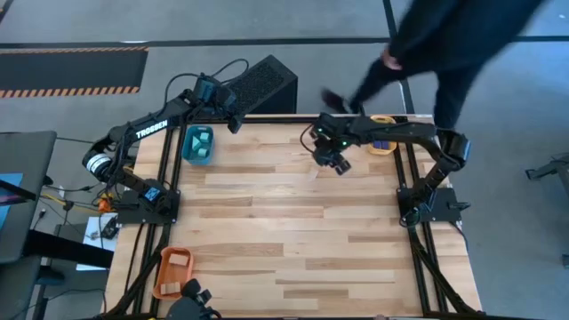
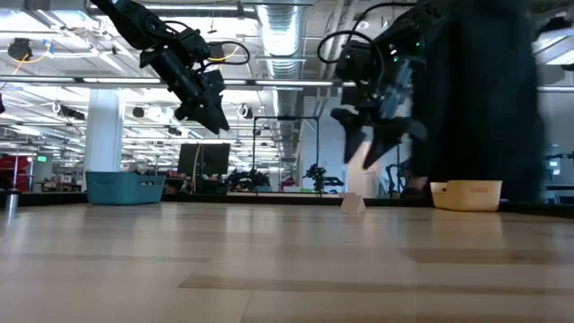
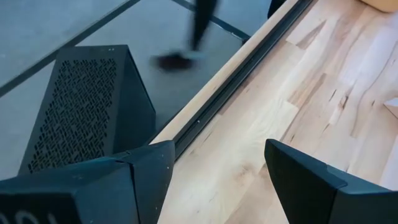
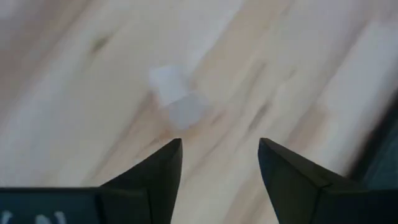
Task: Sort & place blocks by color
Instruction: Put the brown block into the orange bin
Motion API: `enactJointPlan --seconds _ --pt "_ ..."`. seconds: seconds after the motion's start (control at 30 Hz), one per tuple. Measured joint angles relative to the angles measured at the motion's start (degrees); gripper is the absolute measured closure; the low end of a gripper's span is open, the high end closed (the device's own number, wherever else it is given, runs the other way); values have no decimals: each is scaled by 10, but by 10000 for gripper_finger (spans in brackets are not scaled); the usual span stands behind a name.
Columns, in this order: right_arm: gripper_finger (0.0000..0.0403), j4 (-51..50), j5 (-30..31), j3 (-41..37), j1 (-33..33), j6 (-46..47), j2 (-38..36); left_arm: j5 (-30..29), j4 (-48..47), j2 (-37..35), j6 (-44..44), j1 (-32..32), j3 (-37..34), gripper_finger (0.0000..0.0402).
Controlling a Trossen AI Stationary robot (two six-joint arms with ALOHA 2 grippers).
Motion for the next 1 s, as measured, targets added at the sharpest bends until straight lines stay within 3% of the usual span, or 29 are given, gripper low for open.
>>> enactJointPlan --seconds 0.13,0.37,0.6,0.87,1.0 --pt "158 74 0 -2 12 -11 34 1 3 0 4 -1 0 164" --pt "158 38 5 -3 50 -32 84 1 5 0 0 -1 0 164" --pt "158 90 1 0 49 -51 106 1 4 0 -7 -1 0 164" --pt "163 14 2 16 36 -48 148 2 3 0 -4 -2 0 164" --pt "180 11 2 16 37 -4 145 1 2 0 3 -4 0 164"
